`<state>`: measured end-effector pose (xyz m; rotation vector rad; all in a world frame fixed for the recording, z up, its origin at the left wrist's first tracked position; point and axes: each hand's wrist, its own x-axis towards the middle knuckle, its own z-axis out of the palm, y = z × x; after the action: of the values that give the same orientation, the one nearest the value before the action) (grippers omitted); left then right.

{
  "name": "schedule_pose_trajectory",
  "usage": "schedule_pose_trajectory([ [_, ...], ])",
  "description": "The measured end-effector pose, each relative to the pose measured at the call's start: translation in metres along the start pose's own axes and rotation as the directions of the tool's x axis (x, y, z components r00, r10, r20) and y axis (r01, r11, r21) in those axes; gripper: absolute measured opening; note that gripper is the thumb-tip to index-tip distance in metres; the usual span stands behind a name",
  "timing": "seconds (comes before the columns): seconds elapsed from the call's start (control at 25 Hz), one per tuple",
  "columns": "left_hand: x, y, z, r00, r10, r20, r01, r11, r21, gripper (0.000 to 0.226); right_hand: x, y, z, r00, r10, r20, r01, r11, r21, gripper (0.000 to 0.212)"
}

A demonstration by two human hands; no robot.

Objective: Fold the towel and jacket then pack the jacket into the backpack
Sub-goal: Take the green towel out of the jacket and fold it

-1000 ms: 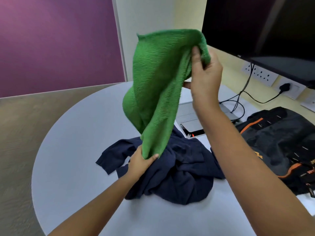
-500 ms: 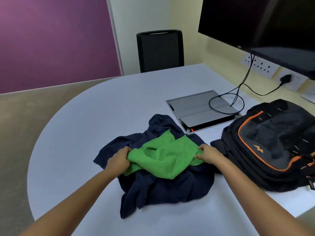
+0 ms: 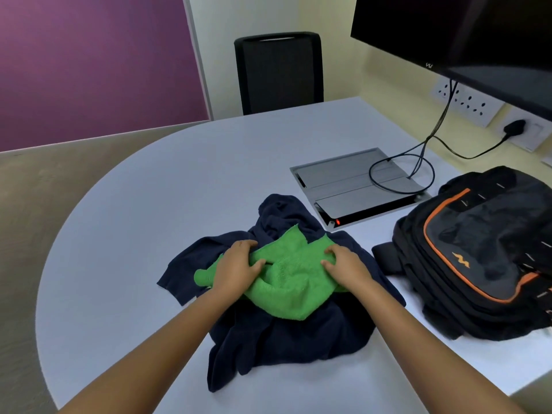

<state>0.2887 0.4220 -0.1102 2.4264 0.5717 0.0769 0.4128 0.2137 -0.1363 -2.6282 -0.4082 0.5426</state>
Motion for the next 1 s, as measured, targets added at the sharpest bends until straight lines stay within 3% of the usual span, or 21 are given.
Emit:
schedule_pose_trajectory([
  [0.08, 0.012, 0.001, 0.004, 0.994, -0.053, 0.099, 0.043, 0.994, 0.098, 0.046, 0.000, -0.009, 0.003, 0.997, -0.064, -0.038, 0.064, 0.998, -0.004, 0.039],
  [0.16, 0.019, 0.004, 0.005, 0.989, -0.067, 0.134, 0.046, 0.987, 0.155, 0.036, -0.004, -0.020, 0.007, 0.990, -0.118, -0.072, 0.122, 0.991, 0.052, 0.038],
  [0.36, 0.021, 0.014, 0.009, 0.988, 0.015, 0.153, -0.007, 0.999, -0.050, 0.020, -0.012, -0.053, 0.022, 0.975, -0.222, 0.027, 0.216, 0.964, 0.154, 0.051],
  [0.44, 0.019, 0.019, 0.009, 0.994, 0.049, 0.101, -0.038, 0.994, -0.103, 0.018, -0.014, -0.065, 0.025, 0.977, -0.213, -0.002, 0.209, 0.959, 0.193, 0.046],
  [0.52, 0.016, 0.026, 0.007, 0.995, 0.074, 0.062, -0.065, 0.988, -0.137, 0.018, -0.014, -0.074, 0.024, 0.988, -0.155, 0.016, 0.145, 0.954, 0.262, 0.033],
  [0.6, 0.015, 0.032, 0.003, 0.993, 0.107, 0.056, -0.098, 0.984, -0.150, 0.017, -0.011, -0.079, 0.019, 0.988, -0.023, 0.150, -0.033, 0.931, 0.364, 0.028],
  [0.68, 0.015, 0.038, -0.004, 0.990, 0.125, 0.068, -0.109, 0.974, -0.198, 0.017, -0.010, -0.077, 0.010, 0.945, 0.094, 0.312, -0.242, 0.844, 0.478, 0.026],
  [0.76, 0.013, 0.046, -0.012, 0.989, 0.128, 0.067, -0.108, 0.963, -0.246, 0.019, -0.013, -0.074, -0.001, 0.927, 0.090, 0.363, -0.299, 0.763, 0.574, 0.017],
  [0.88, 0.009, 0.053, -0.027, 0.998, 0.067, -0.020, -0.070, 0.946, -0.316, 0.017, -0.014, -0.064, -0.020, 0.997, -0.001, 0.079, -0.047, 0.792, 0.609, 0.025],
  [1.0, 0.011, 0.041, -0.053, 0.984, -0.010, -0.179, -0.053, 0.938, -0.344, 0.016, -0.019, -0.056, -0.050, 0.981, 0.035, -0.190, 0.116, 0.682, 0.722, 0.028],
])
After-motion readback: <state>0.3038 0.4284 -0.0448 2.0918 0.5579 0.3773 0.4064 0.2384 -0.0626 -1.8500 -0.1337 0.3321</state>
